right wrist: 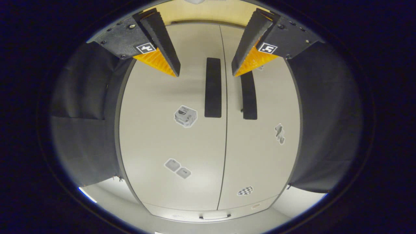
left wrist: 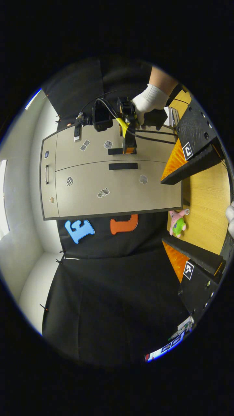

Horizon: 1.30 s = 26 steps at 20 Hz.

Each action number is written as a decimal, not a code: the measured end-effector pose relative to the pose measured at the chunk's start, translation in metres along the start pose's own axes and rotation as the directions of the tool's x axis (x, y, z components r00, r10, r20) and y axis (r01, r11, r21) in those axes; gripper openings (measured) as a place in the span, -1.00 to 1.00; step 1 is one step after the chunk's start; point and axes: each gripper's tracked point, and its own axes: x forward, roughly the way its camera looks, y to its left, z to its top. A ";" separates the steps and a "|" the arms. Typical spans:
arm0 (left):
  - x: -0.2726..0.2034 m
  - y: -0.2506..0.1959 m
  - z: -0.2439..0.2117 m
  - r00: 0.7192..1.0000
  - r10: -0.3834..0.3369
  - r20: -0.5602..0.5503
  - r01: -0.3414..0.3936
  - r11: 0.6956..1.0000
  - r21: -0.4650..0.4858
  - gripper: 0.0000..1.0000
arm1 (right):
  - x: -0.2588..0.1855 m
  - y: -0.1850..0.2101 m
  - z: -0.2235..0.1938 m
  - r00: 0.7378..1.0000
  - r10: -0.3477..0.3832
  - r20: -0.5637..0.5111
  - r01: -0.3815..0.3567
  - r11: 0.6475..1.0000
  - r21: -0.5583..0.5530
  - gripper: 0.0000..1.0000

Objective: Open the right door of the double-door shoe cabinet with the right hand, and open the left door with the left hand.

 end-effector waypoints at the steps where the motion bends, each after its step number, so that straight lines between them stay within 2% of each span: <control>1: 0.000 0.001 0.000 1.000 0.002 -0.001 -0.002 1.000 -0.002 0.93 | 0.010 0.002 0.002 1.000 -0.011 0.005 0.011 1.000 0.001 0.96; 3: 0.000 0.003 -0.001 1.000 0.010 -0.006 -0.010 1.000 0.001 0.93 | 0.027 0.001 0.002 0.999 -0.035 -0.004 0.035 0.999 -0.009 0.84; 4: 0.001 0.004 -0.001 1.000 0.012 -0.009 -0.012 1.000 0.005 0.93 | 0.034 0.004 0.001 0.999 -0.031 -0.020 0.031 0.999 -0.010 0.89; 6: 0.002 0.008 -0.001 1.000 0.021 -0.009 -0.021 1.000 0.008 0.93 | 0.045 0.004 -0.001 0.999 -0.040 -0.037 0.040 0.999 -0.010 0.85; 8: 0.002 0.009 0.001 1.000 0.026 -0.004 -0.026 1.000 0.005 0.92 | 0.052 0.002 0.000 0.998 -0.050 -0.035 0.050 0.999 -0.006 0.76; 9: 0.003 0.011 0.002 1.000 0.028 -0.001 -0.028 1.000 0.002 0.93 | 0.054 0.001 -0.001 0.998 -0.052 -0.040 0.051 0.999 -0.007 0.63; 10: 0.005 0.010 0.003 1.000 0.029 0.000 -0.029 1.000 0.000 0.93 | 0.057 0.002 -0.002 0.998 -0.048 -0.050 0.048 0.999 -0.005 0.62; 14: 0.011 0.017 0.005 0.999 0.042 0.002 -0.042 0.999 -0.002 0.93 | 0.061 -0.001 -0.003 0.996 -0.073 -0.053 0.073 0.997 0.000 0.25; 16: 0.012 0.016 0.007 0.999 0.037 0.008 -0.037 0.999 -0.013 0.93 | 0.060 0.007 -0.006 0.998 -0.047 -0.052 0.049 0.998 0.038 -0.07; 17: 0.013 0.016 0.008 0.999 0.037 0.011 -0.037 0.999 -0.016 0.93 | 0.060 0.006 -0.006 0.997 -0.047 -0.055 0.049 0.998 0.032 -0.31; 23: 0.008 0.011 0.006 1.000 0.023 0.014 -0.022 1.000 -0.015 0.92 | 0.062 0.005 -0.008 0.998 0.016 -0.062 -0.017 1.000 -0.020 -0.56; 26: 0.004 0.008 0.006 1.000 0.019 0.015 -0.019 1.000 -0.022 0.93 | 0.056 0.006 -0.009 0.997 0.033 -0.070 -0.035 0.999 -0.023 -0.58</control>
